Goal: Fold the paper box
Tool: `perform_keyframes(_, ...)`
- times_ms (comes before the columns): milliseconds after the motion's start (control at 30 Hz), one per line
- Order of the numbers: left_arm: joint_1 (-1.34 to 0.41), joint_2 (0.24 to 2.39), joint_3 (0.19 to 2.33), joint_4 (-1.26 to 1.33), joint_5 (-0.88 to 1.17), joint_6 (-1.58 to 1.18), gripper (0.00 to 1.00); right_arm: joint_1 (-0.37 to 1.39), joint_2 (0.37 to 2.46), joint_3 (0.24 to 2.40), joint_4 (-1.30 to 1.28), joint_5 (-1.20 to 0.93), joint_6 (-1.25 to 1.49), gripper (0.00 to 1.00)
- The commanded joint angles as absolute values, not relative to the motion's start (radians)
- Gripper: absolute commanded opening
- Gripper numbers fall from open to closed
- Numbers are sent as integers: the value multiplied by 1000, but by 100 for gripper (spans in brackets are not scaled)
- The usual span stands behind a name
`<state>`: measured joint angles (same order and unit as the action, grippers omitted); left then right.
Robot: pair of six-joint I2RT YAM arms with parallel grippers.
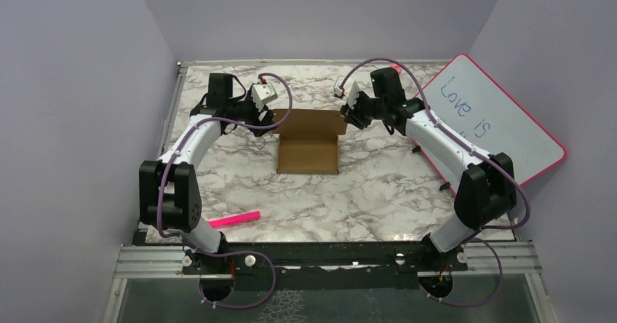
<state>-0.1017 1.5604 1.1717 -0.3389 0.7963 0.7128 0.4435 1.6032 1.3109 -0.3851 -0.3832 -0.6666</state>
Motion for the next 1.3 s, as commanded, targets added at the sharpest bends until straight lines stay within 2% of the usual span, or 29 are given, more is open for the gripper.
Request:
perform_keyframes(0, -93, 1610, 1212, -340, 905, 771, 68, 439, 1636, 1330, -359, -445, -676, 38)
perform_keyframes(367, -93, 1659, 1234, -371, 941, 792, 49, 439, 1686, 1346, -377, -499, -678, 30)
perform_keyframes(633, -92, 1664, 1238, -375, 959, 793, 27, 439, 1705, 1360, -394, -484, -686, 20)
perform_keyframes(900, -92, 1661, 1237, -380, 950, 804, 12, 439, 1700, 1357, -401, -438, -689, 11)
perform_keyframes(1133, -94, 1641, 1230, -375, 941, 771, 6, 439, 1688, 1345, -360, -403, -648, 1)
perform_keyframes(1267, -97, 1615, 1207, -306, 882, 654, 3, 439, 1692, 1353, -343, -378, -585, 1)
